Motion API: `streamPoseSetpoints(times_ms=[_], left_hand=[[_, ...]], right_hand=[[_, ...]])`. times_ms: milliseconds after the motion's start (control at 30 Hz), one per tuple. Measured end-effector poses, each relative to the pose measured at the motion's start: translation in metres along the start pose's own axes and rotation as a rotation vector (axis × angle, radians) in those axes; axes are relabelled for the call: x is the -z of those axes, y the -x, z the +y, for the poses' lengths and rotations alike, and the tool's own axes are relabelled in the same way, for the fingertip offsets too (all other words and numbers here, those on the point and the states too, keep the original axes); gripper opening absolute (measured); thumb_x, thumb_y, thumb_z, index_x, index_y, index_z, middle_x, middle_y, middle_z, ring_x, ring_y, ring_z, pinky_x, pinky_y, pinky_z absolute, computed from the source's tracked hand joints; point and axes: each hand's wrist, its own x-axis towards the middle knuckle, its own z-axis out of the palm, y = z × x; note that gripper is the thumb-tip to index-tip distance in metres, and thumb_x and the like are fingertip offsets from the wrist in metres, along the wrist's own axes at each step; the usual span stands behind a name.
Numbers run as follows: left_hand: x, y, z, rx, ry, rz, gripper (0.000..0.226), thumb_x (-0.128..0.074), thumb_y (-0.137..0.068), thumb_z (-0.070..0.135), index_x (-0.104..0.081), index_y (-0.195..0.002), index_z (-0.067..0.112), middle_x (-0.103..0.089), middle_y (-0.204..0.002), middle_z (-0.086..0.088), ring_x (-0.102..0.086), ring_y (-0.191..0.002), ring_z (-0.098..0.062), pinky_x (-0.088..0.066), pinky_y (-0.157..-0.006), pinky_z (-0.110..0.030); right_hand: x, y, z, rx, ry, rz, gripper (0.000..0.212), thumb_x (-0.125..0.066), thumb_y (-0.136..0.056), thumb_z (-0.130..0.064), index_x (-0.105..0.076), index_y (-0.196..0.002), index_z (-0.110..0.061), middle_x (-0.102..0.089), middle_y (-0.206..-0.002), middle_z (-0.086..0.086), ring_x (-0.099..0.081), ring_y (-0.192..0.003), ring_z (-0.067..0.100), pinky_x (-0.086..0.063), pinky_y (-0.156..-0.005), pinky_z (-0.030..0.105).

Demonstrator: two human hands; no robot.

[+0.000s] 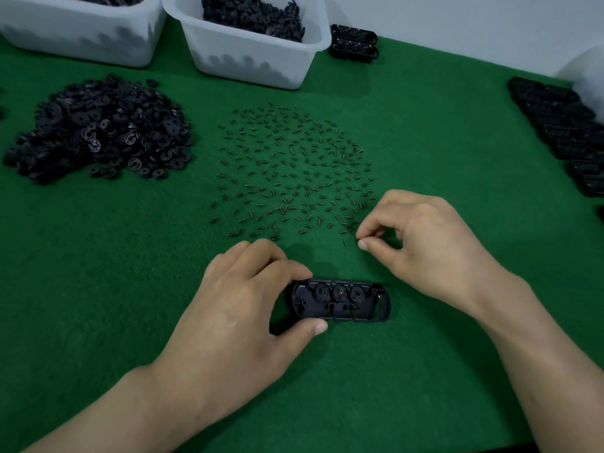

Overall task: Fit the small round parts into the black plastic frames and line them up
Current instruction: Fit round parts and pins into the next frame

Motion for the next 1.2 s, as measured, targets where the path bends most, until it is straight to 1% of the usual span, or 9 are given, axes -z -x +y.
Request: streamPoseSetpoints(times_ms=[67, 133, 200, 267, 333, 567, 767, 933, 1200], left_hand=[[0.0, 0.0, 0.0, 0.0, 0.0, -0.002, 0.046, -0.048, -0.072, 0.058, -0.063, -0.1, 0.025, -0.049, -0.089, 0.015, -0.046, -0.084, -0.005, -0.037, -0.081, -0.021], [0.0, 0.0, 0.001, 0.001, 0.004, -0.001, 0.045, -0.048, -0.072, 0.058, -0.063, -0.1, 0.026, -0.049, -0.089, 0.015, -0.045, -0.084, -0.005, -0.037, -0.081, -0.019], [0.0, 0.0, 0.001, 0.001, 0.007, 0.003, 0.044, -0.049, -0.072, 0.058, -0.063, -0.099, 0.025, -0.049, -0.089, 0.014, -0.047, -0.084, -0.006, -0.038, -0.081, -0.021], [0.0, -0.001, 0.0, -0.002, 0.007, 0.003, 0.044, -0.049, -0.072, 0.057, -0.063, -0.098, 0.025, -0.05, -0.089, 0.014, -0.048, -0.083, -0.007, -0.038, -0.08, -0.022], [0.0, -0.001, 0.0, -0.004, 0.005, 0.002, 0.044, -0.05, -0.072, 0.057, -0.063, -0.098, 0.025, -0.05, -0.089, 0.014, -0.048, -0.083, -0.008, -0.038, -0.08, -0.023], [0.0, -0.001, 0.001, -0.004, 0.004, 0.011, 0.045, -0.05, -0.071, 0.058, -0.063, -0.098, 0.024, -0.05, -0.088, 0.013, -0.048, -0.082, -0.008, -0.04, -0.079, -0.027], [-0.001, -0.001, 0.001, -0.002, 0.008, 0.016, 0.045, -0.05, -0.071, 0.057, -0.064, -0.098, 0.024, -0.05, -0.088, 0.013, -0.048, -0.082, -0.009, -0.039, -0.079, -0.027], [0.0, -0.001, 0.002, -0.005, 0.003, 0.023, 0.044, -0.051, -0.071, 0.056, -0.064, -0.098, 0.024, -0.05, -0.088, 0.013, -0.05, -0.083, -0.01, -0.042, -0.078, -0.029], [0.0, 0.0, 0.002, -0.002, -0.006, 0.019, 0.045, -0.05, -0.072, 0.058, -0.064, -0.098, 0.025, -0.049, -0.087, 0.015, -0.048, -0.083, -0.008, -0.04, -0.08, -0.025]], right_hand=[[0.002, 0.0, -0.002, 0.025, 0.077, -0.03, 0.004, -0.063, -0.082, -0.021, -0.065, -0.079, -0.023, -0.057, -0.082, -0.01, -0.054, -0.076, 0.008, -0.049, -0.072, 0.033], [0.003, 0.006, -0.002, 0.045, 0.043, 0.016, 0.007, -0.064, -0.078, -0.019, -0.062, -0.074, -0.023, -0.056, -0.077, -0.012, -0.05, -0.07, 0.001, -0.046, -0.066, 0.022], [0.003, 0.017, -0.005, 0.059, -0.171, 0.067, 0.01, -0.066, -0.075, -0.015, -0.062, -0.069, -0.022, -0.056, -0.072, -0.015, -0.05, -0.067, 0.0, -0.037, -0.061, 0.01], [-0.002, 0.029, -0.009, 0.1, -0.365, 0.071, 0.008, -0.067, -0.074, -0.015, -0.064, -0.07, -0.021, -0.057, -0.074, -0.013, -0.053, -0.072, 0.004, -0.037, -0.063, 0.009], [-0.011, 0.036, -0.01, 0.124, -0.436, 0.059, 0.005, -0.068, -0.074, -0.016, -0.067, -0.072, -0.02, -0.057, -0.078, -0.009, -0.055, -0.074, 0.007, -0.036, -0.066, 0.009], [-0.022, 0.043, -0.003, 0.141, -0.466, 0.119, 0.004, -0.068, -0.074, -0.01, -0.067, -0.073, -0.013, -0.058, -0.077, -0.006, -0.054, -0.072, 0.007, -0.036, -0.065, 0.009], [-0.023, 0.045, -0.001, 0.154, -0.527, 0.163, 0.003, -0.07, -0.074, -0.01, -0.07, -0.074, -0.014, -0.06, -0.078, -0.006, -0.057, -0.073, 0.009, -0.038, -0.064, 0.013], [-0.026, 0.044, -0.001, 0.159, -0.485, 0.165, 0.003, -0.07, -0.074, -0.011, -0.07, -0.074, -0.014, -0.059, -0.078, -0.007, -0.056, -0.074, 0.006, -0.036, -0.068, 0.009], [-0.026, 0.045, 0.0, 0.168, -0.467, 0.166, 0.003, -0.069, -0.074, -0.009, -0.068, -0.073, -0.012, -0.059, -0.077, -0.008, -0.054, -0.071, 0.004, -0.038, -0.064, 0.011]])
